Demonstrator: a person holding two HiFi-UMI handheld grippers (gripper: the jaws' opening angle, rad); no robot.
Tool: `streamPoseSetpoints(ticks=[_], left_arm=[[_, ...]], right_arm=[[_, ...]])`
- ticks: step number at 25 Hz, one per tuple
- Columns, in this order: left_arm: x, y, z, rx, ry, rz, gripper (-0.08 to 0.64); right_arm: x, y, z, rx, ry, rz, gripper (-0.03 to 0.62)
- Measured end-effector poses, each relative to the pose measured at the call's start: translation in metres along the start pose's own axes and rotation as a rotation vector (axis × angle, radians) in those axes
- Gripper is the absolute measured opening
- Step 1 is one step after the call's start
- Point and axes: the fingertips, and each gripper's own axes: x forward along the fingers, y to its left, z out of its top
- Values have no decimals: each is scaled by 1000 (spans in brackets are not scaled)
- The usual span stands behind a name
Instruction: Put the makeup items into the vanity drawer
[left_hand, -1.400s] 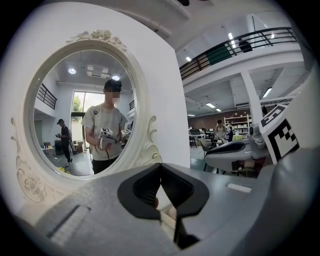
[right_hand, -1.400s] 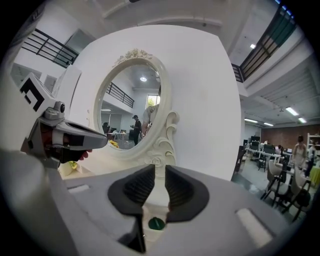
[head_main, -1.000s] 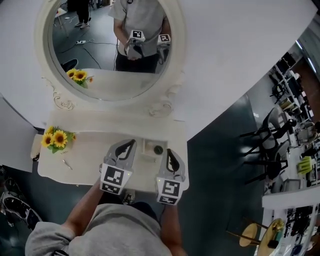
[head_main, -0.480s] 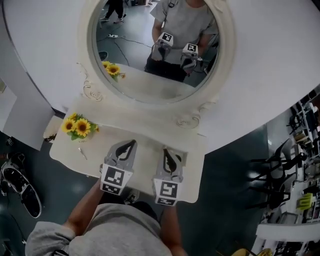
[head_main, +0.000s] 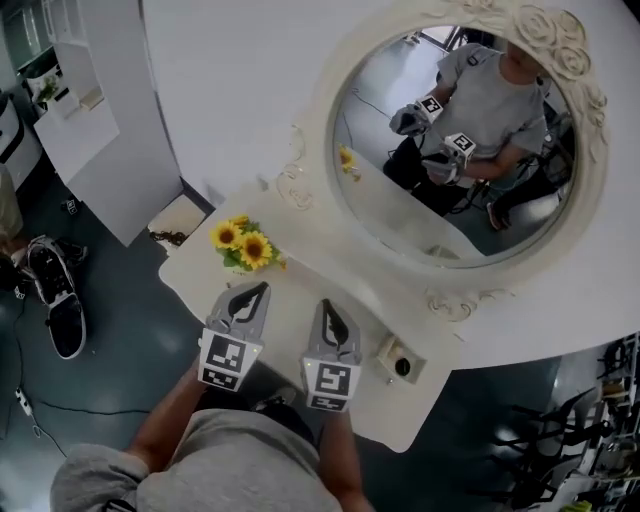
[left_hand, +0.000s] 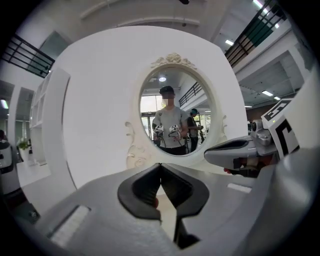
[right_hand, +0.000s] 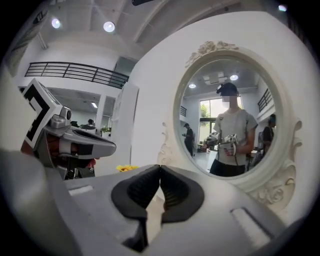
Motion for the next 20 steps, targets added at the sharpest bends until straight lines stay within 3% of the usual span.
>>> streamPoseSetpoints(ticks=[8, 20], left_arm=[[-57, 95, -43, -66, 78, 174, 11], [-81, 158, -145, -193, 231, 243, 11]], right_arm=[[48, 109, 2, -28, 45, 201, 6], [107, 191, -75, -44, 237, 331, 6]])
